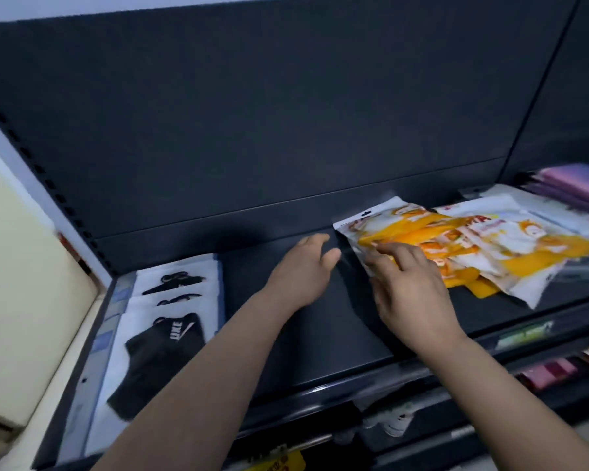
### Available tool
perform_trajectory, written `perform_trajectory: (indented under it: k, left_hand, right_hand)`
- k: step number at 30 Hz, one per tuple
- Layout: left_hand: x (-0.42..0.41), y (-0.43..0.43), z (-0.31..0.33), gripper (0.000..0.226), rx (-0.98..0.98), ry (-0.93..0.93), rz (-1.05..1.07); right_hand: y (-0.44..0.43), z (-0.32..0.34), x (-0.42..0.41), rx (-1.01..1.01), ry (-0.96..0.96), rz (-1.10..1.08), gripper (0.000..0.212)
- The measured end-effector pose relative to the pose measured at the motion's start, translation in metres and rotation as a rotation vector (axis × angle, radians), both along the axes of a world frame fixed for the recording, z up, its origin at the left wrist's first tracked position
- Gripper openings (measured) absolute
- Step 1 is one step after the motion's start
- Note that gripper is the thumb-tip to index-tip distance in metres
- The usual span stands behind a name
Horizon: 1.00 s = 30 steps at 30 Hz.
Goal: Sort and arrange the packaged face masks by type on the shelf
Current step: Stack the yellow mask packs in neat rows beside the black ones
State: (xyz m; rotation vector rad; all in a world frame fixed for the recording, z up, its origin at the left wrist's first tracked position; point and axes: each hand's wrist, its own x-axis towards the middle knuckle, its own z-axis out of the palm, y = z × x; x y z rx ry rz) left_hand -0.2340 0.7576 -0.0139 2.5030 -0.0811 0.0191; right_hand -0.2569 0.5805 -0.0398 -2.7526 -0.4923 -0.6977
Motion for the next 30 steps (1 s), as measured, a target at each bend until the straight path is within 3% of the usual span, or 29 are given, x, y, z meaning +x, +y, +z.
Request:
perform_trajectory:
  k: [5, 9, 11, 13, 18, 20, 22, 23, 25, 26, 27, 29, 30]
  left_hand:
    - [0.035, -0.042, -0.002, 0.051, -0.501, 0.104, 0.314]
    - [0.053, -0.069, -0.003, 0.046, -0.713, 0.211, 0.437]
    - [0.055, -0.082, -0.005, 0.029, -0.857, 0.224, 0.468]
    - [0.052, -0.089, -0.004, 0.008, -0.986, 0.183, 0.53]
    - [0.02, -0.075, 0.002, 0.023, -1.148, -0.106, 0.67]
    - [0.001, -0.061, -0.003, 0.023, -1.083, -0.325, 0.823]
    - [-0.018, -0.054, -0.012, 0.019, -0.938, -0.387, 0.923]
    - [-0.028, -0.056, -0.015, 0.016, -0.876, -0.295, 0.905]
    - [-0.044, -0.063, -0.021, 0.018, -0.679, 0.081, 0.731]
    - [-0.049, -0.065, -0.022, 0.018, -0.502, 0.215, 0.639]
    - [-0.052, -0.065, -0.021, 0.017, -0.279, 0.223, 0.59]
    - [-0.054, -0.05, -0.019, 0.022, 0.303, 0.015, 0.623]
    - [-0.053, -0.039, -0.02, 0.033, 0.498, -0.062, 0.605]
  right_hand:
    - [-0.049, 0.004, 0.024, 0.106, -0.089, -0.119, 0.033]
    - [-0.071, 0.007, 0.043, 0.163, -0.098, -0.004, 0.053]
    - [-0.077, 0.008, 0.053, 0.126, -0.081, 0.085, 0.055]
    - [-0.08, 0.008, 0.062, 0.103, -0.065, 0.16, 0.053]
    - [-0.072, 0.007, 0.072, 0.039, -0.045, 0.299, 0.051]
    - [-0.062, 0.008, 0.072, 0.033, -0.022, 0.399, 0.053]
    - [-0.051, 0.007, 0.07, 0.024, -0.014, 0.482, 0.048]
    - [-0.045, 0.006, 0.07, 0.015, -0.006, 0.518, 0.044]
    - [-0.035, 0.004, 0.069, -0.022, 0.037, 0.573, 0.048]
    - [-0.031, 0.002, 0.069, -0.045, 0.07, 0.589, 0.054]
    - [-0.028, 0.0, 0.069, -0.063, 0.1, 0.594, 0.056]
    - [-0.024, -0.004, 0.069, -0.093, 0.129, 0.605, 0.055]
    - [-0.022, -0.006, 0.068, -0.111, 0.127, 0.603, 0.053]
